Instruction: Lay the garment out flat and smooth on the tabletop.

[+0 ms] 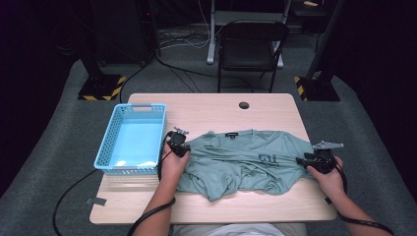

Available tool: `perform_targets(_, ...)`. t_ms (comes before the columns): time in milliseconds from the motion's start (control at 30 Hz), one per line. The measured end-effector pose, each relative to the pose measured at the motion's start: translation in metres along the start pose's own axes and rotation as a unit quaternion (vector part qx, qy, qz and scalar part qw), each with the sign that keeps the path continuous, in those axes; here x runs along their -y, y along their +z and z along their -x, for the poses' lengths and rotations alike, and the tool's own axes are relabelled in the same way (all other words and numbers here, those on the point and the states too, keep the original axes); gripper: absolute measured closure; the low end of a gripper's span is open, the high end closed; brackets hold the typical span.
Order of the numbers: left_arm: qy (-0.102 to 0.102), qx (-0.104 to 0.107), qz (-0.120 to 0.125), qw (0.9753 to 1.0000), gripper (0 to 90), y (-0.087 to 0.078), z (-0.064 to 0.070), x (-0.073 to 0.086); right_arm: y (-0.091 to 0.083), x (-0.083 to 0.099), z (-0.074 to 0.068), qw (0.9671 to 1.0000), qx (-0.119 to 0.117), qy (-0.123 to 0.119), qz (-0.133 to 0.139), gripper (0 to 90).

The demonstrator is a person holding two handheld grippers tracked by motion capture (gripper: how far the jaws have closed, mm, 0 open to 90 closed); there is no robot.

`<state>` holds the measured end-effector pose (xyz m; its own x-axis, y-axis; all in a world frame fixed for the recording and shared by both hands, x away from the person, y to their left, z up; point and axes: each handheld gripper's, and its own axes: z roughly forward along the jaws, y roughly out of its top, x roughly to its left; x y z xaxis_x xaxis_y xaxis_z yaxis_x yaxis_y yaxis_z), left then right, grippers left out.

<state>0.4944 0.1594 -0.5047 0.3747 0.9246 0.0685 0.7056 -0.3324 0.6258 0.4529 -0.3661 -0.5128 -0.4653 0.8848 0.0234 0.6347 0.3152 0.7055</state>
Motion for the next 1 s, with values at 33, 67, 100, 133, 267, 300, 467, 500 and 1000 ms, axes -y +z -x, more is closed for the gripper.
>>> perform_targets(33,0.002,-0.001,-0.003,1.0000,62.0,-0.002,0.000,0.002,-0.002,0.001,-0.001,1.0000,-0.003,-0.004,-0.005,50.0)
perform_targets(67,0.005,-0.002,-0.007,1.0000,62.0,-0.005,0.001,0.004,-0.003,0.001,-0.003,0.9999,-0.008,-0.008,-0.011,50.0)
perform_targets(100,0.011,-0.003,-0.008,0.9999,61.8,-0.007,0.002,0.005,-0.005,0.001,-0.004,0.9997,-0.011,-0.011,-0.017,50.0)
perform_targets(133,0.014,-0.003,-0.007,0.9999,60.5,-0.008,0.003,0.007,-0.006,0.001,-0.005,0.9995,-0.013,-0.012,-0.025,49.9)
perform_targets(267,0.012,0.023,0.024,0.9994,54.2,-0.013,0.010,0.009,-0.006,-0.006,-0.009,0.9985,-0.018,-0.022,-0.046,48.6)
perform_targets(300,0.016,0.034,0.029,0.9989,53.2,-0.014,0.014,0.009,-0.007,-0.006,-0.010,0.9988,-0.022,-0.020,-0.039,48.0)
perform_targets(467,0.036,0.055,0.032,0.9974,48.3,-0.006,0.026,0.013,0.002,-0.005,-0.019,0.9985,-0.032,-0.041,-0.018,45.1)
perform_targets(500,0.027,0.056,0.036,0.9974,48.2,-0.004,0.024,0.014,0.003,-0.004,-0.020,0.9984,-0.031,-0.046,-0.013,45.2)
perform_targets(1000,-0.005,-0.022,0.050,0.9985,48.4,0.018,-0.003,-0.008,0.018,-0.023,-0.010,0.9985,-0.026,-0.039,-0.029,41.5)
